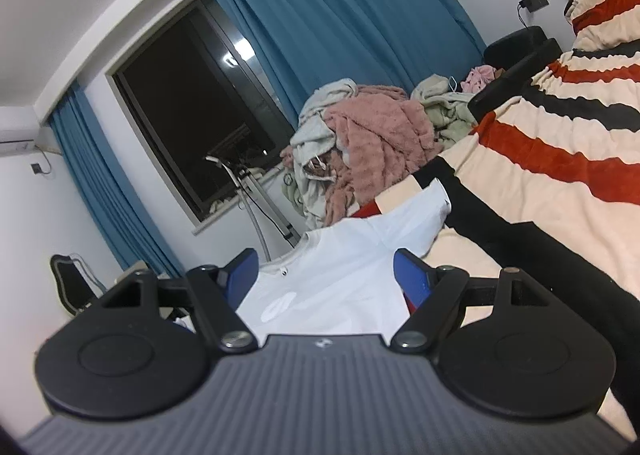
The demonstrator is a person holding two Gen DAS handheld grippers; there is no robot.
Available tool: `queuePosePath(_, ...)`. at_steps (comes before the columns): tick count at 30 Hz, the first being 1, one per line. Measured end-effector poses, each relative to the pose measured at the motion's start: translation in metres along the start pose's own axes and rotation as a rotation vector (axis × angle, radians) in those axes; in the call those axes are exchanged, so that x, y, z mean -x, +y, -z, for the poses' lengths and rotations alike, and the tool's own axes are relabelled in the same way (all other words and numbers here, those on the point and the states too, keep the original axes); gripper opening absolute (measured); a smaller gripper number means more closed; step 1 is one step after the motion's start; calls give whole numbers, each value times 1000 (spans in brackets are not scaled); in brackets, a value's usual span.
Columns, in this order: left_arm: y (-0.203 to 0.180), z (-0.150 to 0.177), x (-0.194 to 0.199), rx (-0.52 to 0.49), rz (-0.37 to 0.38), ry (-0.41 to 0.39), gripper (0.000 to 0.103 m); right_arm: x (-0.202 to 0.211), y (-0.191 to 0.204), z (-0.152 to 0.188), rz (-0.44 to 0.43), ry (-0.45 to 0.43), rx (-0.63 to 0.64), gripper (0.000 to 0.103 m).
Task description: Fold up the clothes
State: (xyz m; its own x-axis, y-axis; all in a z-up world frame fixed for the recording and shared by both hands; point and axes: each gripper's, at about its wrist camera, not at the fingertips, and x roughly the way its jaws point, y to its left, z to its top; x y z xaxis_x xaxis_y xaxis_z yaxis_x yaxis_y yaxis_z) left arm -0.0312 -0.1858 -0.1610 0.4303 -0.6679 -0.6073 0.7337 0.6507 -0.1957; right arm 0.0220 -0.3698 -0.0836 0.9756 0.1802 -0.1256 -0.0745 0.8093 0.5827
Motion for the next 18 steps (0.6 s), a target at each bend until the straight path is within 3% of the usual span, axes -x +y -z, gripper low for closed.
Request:
queuePosePath(4,0,-12,-18,71,61,41,4,2,4,0,-17,-19,27,77)
queuePosePath(9,4,-14,-33,94,50,78,12,-1,15,5,-16,-1,110,77)
queuePosePath(11,7,-15,-26,96,27,69,35,-1,19,6,-18,1,130,77)
queuePosePath(12,10,-17,-20,98,4,61,53,-1,21,7,-20,1,140,77)
queuePosePath(15,23,-25,1,110,-42,20,64,0,25,8,-21,-3,163,77)
queuePosePath(18,39,-34,26,115,-116,-7,81,-2,27,10,-8,0,173,77)
